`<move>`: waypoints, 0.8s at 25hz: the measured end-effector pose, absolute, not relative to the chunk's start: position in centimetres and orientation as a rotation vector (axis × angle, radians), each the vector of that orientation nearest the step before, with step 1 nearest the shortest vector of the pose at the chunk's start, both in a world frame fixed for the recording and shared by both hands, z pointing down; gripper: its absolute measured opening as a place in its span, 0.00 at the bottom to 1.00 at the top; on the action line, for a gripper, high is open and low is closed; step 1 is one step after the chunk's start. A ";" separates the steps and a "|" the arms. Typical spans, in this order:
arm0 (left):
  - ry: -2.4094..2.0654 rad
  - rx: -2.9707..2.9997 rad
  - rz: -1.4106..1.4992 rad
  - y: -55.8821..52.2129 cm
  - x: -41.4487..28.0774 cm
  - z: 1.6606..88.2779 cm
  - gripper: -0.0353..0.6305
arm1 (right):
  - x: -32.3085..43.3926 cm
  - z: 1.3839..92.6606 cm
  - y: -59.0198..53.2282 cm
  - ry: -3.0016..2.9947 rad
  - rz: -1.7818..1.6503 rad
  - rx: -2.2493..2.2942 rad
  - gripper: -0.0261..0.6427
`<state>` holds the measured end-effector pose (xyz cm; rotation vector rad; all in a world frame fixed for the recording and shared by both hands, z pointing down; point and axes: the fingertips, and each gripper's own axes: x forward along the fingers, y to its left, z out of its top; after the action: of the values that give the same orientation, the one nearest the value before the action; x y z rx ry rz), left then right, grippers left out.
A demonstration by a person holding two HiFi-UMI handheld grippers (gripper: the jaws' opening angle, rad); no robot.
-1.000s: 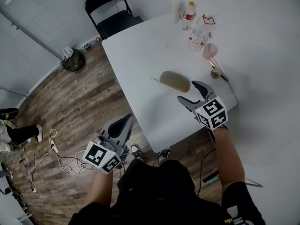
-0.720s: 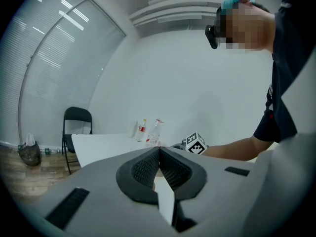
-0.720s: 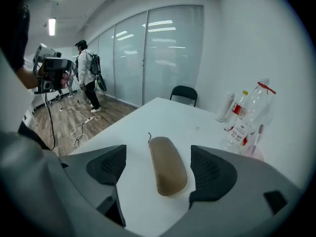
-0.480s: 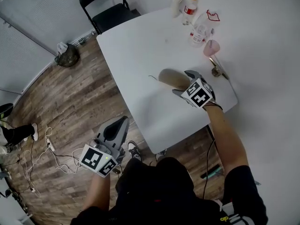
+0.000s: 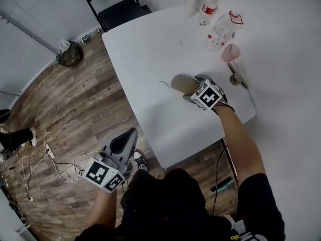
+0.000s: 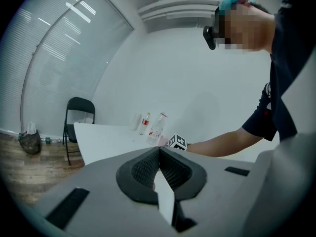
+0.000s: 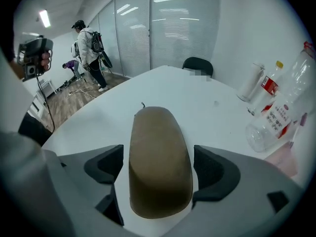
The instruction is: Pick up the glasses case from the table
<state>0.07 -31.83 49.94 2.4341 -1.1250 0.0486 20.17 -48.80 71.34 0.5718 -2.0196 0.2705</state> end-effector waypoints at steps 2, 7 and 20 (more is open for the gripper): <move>-1.131 2.423 0.044 -32.0 -0.3 50.2 0.08 | 20.0 71.9 -48.9 -2.013 0.286 0.553 0.67; -1.128 2.400 0.033 -31.9 -0.5 50.8 0.08 | 20.0 73.0 -48.9 -1.998 0.329 0.536 0.67; -1.135 2.442 0.080 -31.2 -1.6 49.5 0.08 | 19.9 70.0 -49.0 -2.086 0.393 0.760 0.65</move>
<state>-1.64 -31.17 49.49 2.4422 -1.1350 0.0802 19.92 -49.01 70.03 0.7602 -2.0859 0.3930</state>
